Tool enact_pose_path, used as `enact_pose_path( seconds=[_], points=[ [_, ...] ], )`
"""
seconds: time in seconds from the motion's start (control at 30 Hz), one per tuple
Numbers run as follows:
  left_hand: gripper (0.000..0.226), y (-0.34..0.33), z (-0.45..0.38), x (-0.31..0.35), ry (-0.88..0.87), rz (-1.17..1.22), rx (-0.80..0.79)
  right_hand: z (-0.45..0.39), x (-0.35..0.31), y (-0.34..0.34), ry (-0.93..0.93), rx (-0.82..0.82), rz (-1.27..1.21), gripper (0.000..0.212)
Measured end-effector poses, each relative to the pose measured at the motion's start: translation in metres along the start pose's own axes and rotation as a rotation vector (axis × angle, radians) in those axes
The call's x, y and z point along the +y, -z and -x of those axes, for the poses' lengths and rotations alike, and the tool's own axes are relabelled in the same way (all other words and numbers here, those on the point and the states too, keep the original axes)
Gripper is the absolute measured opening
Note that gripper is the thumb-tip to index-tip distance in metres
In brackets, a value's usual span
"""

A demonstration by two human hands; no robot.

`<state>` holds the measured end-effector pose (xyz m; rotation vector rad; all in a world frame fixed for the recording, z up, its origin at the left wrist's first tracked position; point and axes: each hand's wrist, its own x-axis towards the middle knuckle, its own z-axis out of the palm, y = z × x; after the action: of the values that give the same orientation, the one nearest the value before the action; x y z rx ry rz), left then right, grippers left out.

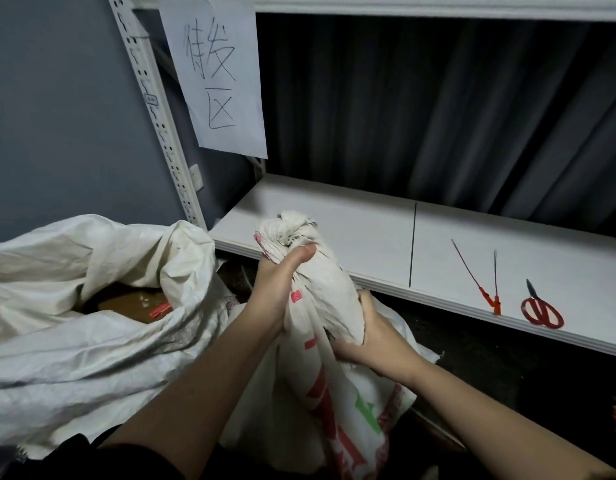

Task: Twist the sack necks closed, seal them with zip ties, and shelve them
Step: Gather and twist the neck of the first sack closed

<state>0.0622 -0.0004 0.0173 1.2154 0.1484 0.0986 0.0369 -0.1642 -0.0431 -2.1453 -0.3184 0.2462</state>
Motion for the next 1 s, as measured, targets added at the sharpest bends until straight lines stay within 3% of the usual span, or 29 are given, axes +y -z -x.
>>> enact_pose_path(
  seconds=[0.13,0.23,0.33,0.4,0.43,0.5,0.6,0.67,0.73,0.83,1.0],
  points=[
    [0.019,0.004,-0.002,0.000,0.025,0.021,0.043,0.004,0.007,-0.003,0.103,0.157,-0.149,0.052],
    [0.018,0.002,-0.001,-0.001,0.039,0.057,0.032,0.003,0.013,-0.001,0.135,0.288,-0.059,0.044],
    [0.017,-0.003,0.001,-0.002,0.014,0.067,0.011,0.001,0.013,-0.005,0.029,0.368,0.305,0.077],
    [0.019,-0.006,0.000,-0.004,-0.011,0.052,0.011,-0.002,0.007,-0.020,-0.061,0.306,0.497,0.101],
    [0.020,-0.006,-0.001,-0.004,-0.020,0.033,0.018,-0.004,0.003,-0.027,-0.096,0.211,0.568,0.095],
    [0.019,-0.007,-0.002,-0.005,-0.030,-0.022,0.030,-0.008,-0.002,-0.029,-0.138,-0.019,0.612,0.060],
    [0.019,-0.006,-0.004,-0.003,-0.061,-0.067,0.010,-0.012,-0.012,0.009,-0.221,-0.315,0.382,0.053],
    [0.018,-0.004,-0.004,-0.001,-0.089,-0.099,-0.016,-0.012,-0.021,0.047,-0.246,-0.414,0.046,0.061],
    [0.021,-0.004,-0.004,0.000,-0.089,-0.135,-0.035,-0.014,-0.025,0.071,-0.219,-0.284,-0.206,0.087],
    [0.028,-0.010,0.000,-0.004,-0.084,-0.166,-0.122,-0.016,-0.038,0.062,0.010,-0.063,-0.230,0.096],
    [0.029,-0.011,0.004,-0.004,-0.009,-0.171,-0.274,-0.035,-0.037,0.019,0.075,-0.056,-0.310,0.107]
  ],
)
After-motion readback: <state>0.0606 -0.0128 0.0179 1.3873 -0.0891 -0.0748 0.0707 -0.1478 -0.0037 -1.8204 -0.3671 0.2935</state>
